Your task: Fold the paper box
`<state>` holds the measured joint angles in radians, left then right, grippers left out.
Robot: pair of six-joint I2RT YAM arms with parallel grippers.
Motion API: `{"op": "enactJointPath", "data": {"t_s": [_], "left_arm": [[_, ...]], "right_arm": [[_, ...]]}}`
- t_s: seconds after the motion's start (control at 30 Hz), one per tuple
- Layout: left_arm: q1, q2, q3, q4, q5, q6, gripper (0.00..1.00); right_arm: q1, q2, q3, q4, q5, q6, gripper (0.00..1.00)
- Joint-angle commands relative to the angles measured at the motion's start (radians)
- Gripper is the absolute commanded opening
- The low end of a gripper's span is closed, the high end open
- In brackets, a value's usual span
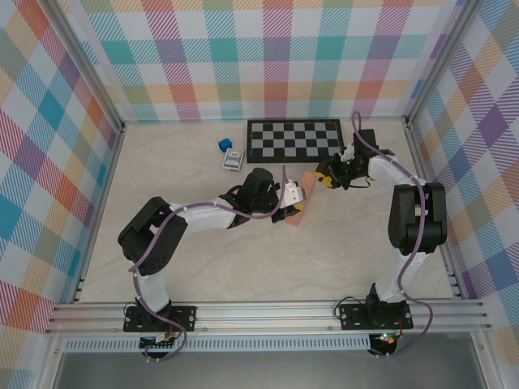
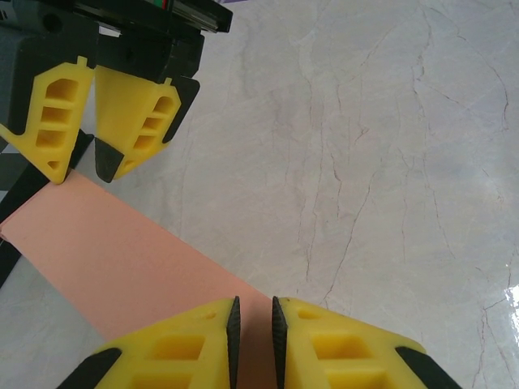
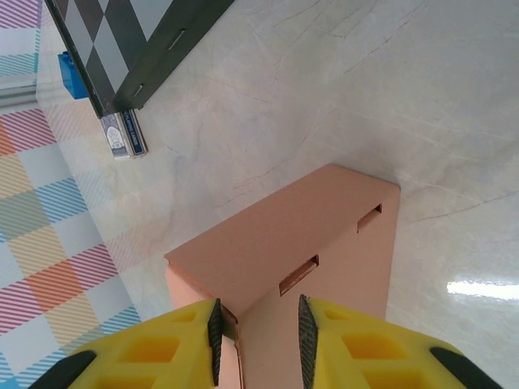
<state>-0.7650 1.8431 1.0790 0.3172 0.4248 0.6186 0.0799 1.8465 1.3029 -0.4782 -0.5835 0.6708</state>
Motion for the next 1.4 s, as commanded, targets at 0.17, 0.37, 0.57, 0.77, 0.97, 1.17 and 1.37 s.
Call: {"op": "enactJointPath", "data": {"t_s": [0.17,0.37,0.57,0.77,0.97,1.17,1.37], "left_arm": [[0.006,-0.053,-0.012,-0.140,-0.019,-0.041,0.20],[0.033,-0.187,0.024,-0.125,-0.017,-0.121,0.21],[0.084,-0.310,-0.016,-0.062,-0.088,-0.254,0.22],[0.157,-0.359,-0.058,-0.143,-0.422,-0.378,0.25],[0.289,-0.436,-0.212,-0.113,-0.643,-0.601,0.98],[0.380,-0.509,-0.269,-0.185,-0.729,-0.608,1.00],[0.461,-0.545,-0.299,-0.233,-0.797,-0.613,1.00]], "right_arm": [[0.006,-0.084,0.095,-0.220,0.106,-0.093,0.55],[0.127,-0.105,0.185,-0.424,0.371,0.081,0.71],[0.303,-0.070,0.246,-0.513,0.551,0.279,0.76],[0.371,0.042,0.324,-0.571,0.640,0.310,0.77],[0.383,0.103,0.344,-0.583,0.656,0.282,0.71],[0.380,0.094,0.302,-0.452,0.469,0.156,0.56],[0.371,0.049,0.223,-0.249,0.193,0.084,0.45]]}}
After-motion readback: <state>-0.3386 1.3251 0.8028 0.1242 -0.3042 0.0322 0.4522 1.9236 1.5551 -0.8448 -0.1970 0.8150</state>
